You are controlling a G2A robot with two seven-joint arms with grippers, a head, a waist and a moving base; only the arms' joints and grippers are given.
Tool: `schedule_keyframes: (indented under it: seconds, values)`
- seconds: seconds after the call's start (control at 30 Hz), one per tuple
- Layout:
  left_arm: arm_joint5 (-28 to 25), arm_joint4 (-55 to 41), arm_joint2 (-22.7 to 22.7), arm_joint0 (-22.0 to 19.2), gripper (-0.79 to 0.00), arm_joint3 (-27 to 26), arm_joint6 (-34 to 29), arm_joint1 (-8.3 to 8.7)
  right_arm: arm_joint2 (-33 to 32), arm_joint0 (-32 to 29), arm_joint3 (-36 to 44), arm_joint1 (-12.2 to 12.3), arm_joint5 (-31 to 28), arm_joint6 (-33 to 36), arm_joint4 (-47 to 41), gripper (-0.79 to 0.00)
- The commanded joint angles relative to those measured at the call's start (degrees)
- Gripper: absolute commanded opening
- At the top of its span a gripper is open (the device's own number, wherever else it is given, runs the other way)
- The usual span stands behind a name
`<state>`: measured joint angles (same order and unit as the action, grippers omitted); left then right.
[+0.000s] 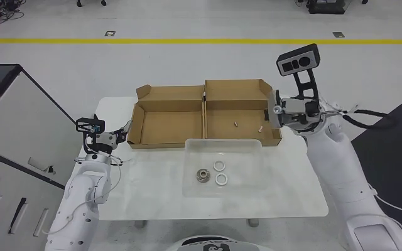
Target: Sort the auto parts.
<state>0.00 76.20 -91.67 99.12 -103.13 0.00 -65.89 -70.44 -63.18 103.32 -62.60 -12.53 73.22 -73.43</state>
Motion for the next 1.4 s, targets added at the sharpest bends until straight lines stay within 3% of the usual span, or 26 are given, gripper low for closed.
schedule_keyframes:
  seconds: [0.0, 0.27, 0.9, 1.2, 1.37]
  values:
    - [0.0, 0.0, 0.0, 0.0, 0.0, 0.0, 0.0, 0.0, 0.14, -0.56, 0.0, -0.3, 0.08, -0.57, -3.24, -0.785]
    - [0.0, 0.0, 0.0, 0.0, 0.0, 0.0, 0.0, 0.0, 0.24, -1.91, 0.31, -1.28, 1.56, -0.85, -9.57, -0.785]
    - [0.0, 0.0, 0.0, 0.0, 0.0, 0.0, 0.0, 0.0, 0.22, -1.91, 0.27, -1.31, 1.6, -0.78, -9.66, -0.785]
    - [0.0, 0.0, 0.0, 0.0, 0.0, 0.0, 0.0, 0.0, -9.2, -4.44, -2.37, 0.57, 6.76, -3.86, 9.02, -0.785]
    - [0.0, 0.0, 0.0, 0.0, 0.0, 0.0, 0.0, 0.0, -16.59, -6.27, -3.07, 2.35, 10.48, -4.29, 24.35, -0.785]
